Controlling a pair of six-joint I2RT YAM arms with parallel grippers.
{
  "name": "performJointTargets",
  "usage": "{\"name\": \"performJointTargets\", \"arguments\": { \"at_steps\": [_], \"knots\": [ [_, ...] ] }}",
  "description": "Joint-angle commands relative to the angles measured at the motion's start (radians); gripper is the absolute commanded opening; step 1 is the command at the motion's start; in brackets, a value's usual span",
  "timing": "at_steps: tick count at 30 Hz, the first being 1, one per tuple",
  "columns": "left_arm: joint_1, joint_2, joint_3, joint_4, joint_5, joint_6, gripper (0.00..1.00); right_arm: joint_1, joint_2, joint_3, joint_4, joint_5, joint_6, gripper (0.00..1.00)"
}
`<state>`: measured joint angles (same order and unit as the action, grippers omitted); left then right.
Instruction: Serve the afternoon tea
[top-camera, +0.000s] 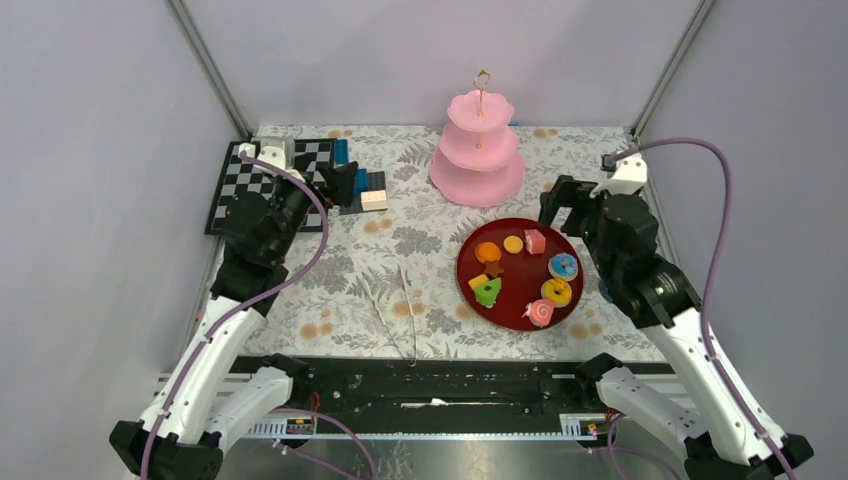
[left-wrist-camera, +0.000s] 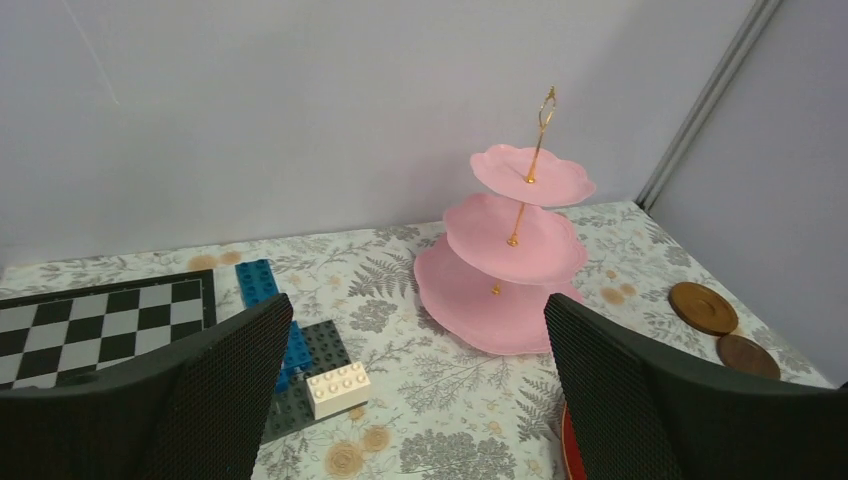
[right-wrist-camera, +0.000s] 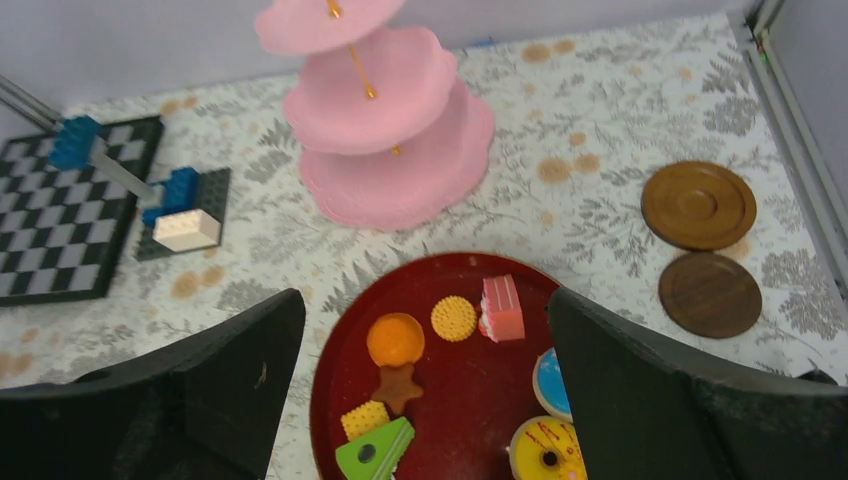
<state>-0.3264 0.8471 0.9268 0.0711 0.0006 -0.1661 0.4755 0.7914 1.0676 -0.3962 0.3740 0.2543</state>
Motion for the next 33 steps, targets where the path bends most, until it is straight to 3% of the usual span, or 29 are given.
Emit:
{"name": "performJointTargets", "arguments": {
  "at_steps": [1, 6, 9, 17, 20, 25, 33],
  "knots": [
    [-0.003, 0.008, 0.021, 0.067, 0.092, -0.039, 0.99, -0.003, 0.030, -0.016, -0.014, 0.082, 0.043, 0.98],
    [-0.008, 0.016, 0.024, 0.065, 0.098, -0.041, 0.99, -0.003, 0.012, -0.088, 0.029, 0.031, 0.050, 0.98],
    [-0.010, 0.018, 0.024, 0.064, 0.097, -0.041, 0.99, -0.003, -0.004, -0.133, 0.032, 0.114, 0.211, 0.98],
    [-0.014, 0.020, 0.027, 0.060, 0.100, -0.047, 0.99, -0.001, 0.160, -0.180, 0.155, -0.510, 0.280, 0.98],
    [-0.018, 0.020, 0.026, 0.059, 0.095, -0.046, 0.99, 0.061, 0.250, -0.200, 0.196, -0.594, 0.297, 0.98],
    [-0.019, 0.020, 0.026, 0.060, 0.096, -0.048, 0.99, 0.304, 0.357, -0.214, 0.234, -0.463, 0.302, 0.98],
    [-0.020, 0.029, 0.026, 0.060, 0.099, -0.053, 0.99, 0.662, 0.496, -0.232, 0.271, -0.006, 0.285, 0.98]
  ]
}}
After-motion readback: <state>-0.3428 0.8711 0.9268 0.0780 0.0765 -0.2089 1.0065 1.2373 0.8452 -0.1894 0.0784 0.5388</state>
